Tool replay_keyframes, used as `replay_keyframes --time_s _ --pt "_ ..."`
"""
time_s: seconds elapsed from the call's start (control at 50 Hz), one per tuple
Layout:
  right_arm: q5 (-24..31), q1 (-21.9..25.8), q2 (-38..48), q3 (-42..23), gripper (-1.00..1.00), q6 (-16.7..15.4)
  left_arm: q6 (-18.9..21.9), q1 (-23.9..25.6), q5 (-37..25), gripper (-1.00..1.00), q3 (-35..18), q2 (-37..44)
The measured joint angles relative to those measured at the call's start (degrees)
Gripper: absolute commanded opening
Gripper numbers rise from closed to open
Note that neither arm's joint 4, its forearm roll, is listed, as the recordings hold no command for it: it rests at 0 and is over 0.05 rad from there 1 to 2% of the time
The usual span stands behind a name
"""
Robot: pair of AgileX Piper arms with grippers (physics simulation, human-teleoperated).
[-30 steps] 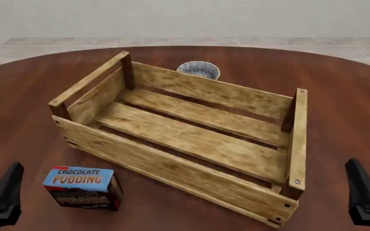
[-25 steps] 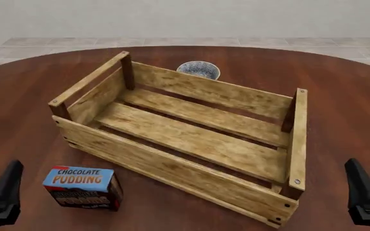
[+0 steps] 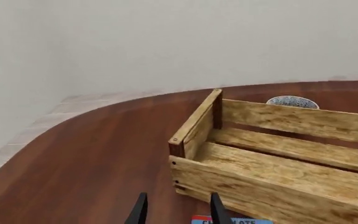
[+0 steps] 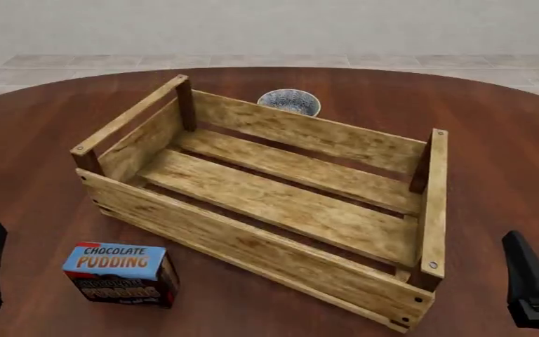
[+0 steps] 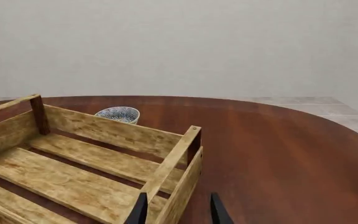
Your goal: Pick up the salad dressing and put it in the tray.
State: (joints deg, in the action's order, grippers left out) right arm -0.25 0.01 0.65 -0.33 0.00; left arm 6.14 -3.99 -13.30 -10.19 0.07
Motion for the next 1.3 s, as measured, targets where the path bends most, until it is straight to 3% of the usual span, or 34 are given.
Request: replay_keyframes --time_s 0.1,0.2,0.5,0.88,1.3 --pt "0.0 0.0 0.0 0.0 1.00 0.0 2.6 -1.6 -5.6 1.00 -3.9 0.0" --pt "0.0 0.0 0.0 0.0 1.00 0.0 1.8 -3.9 -11.7 1.00 -7.7 0.0" --pt "0.1 0.0 0.0 -0.1 1.00 0.0 3.1 -13.9 -28.8 1.00 -11.7 0.2" --pt "0.1 0.0 0.0 -0.1 1.00 0.0 11.5 -29.5 -28.4 1.00 -8.2 4.8" --pt "0.1 0.0 0.0 -0.1 1.00 0.0 13.0 -37.9 -20.6 1.00 -4.1 11.4"
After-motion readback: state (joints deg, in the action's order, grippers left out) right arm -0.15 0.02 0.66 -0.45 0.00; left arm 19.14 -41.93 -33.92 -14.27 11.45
